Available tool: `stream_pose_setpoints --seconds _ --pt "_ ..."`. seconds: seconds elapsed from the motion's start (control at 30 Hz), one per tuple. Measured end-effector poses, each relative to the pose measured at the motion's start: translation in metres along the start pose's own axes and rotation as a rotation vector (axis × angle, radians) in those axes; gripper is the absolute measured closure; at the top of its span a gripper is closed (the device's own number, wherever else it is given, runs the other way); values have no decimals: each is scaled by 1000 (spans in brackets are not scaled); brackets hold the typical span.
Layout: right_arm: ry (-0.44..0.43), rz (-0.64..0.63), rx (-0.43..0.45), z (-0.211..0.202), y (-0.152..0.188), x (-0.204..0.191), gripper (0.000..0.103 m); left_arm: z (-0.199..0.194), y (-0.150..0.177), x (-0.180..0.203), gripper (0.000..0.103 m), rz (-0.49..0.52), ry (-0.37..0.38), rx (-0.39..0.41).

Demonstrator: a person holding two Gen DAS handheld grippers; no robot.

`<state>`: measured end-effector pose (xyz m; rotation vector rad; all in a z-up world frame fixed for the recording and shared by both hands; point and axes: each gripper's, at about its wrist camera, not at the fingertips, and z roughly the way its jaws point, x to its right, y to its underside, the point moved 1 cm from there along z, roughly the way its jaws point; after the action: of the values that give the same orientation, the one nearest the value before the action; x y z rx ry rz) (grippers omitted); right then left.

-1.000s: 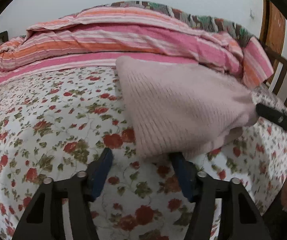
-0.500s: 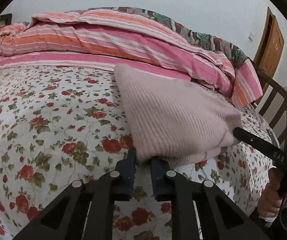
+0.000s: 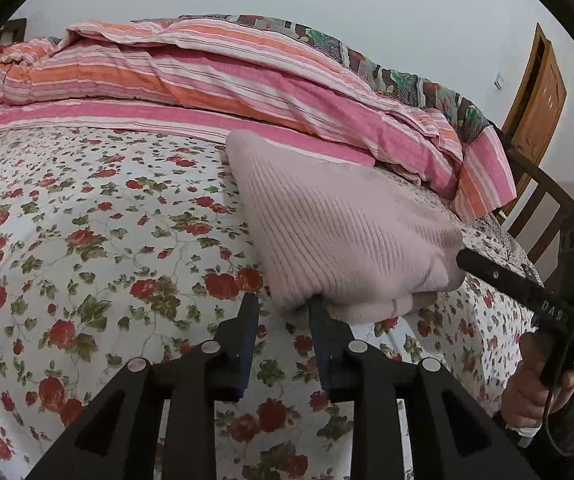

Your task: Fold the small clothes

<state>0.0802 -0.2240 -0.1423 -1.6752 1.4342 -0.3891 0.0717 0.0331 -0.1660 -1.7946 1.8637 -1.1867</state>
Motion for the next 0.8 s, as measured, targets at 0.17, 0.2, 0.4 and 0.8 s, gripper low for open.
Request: stream_pose_setpoints --seconds 0.17,0.2,0.4,0.8 --pt "33 13 16 -1 -11 4 67 -11 3 -1 60 -26 29 17" --pt "41 11 18 -1 -14 5 67 -14 3 -3 56 -37 32 25" --pt "80 22 2 11 -32 11 67 -4 -18 -8 50 -63 13 27" --pt "226 3 -121 67 -33 30 67 72 -100 -16 50 -85 14 -4"
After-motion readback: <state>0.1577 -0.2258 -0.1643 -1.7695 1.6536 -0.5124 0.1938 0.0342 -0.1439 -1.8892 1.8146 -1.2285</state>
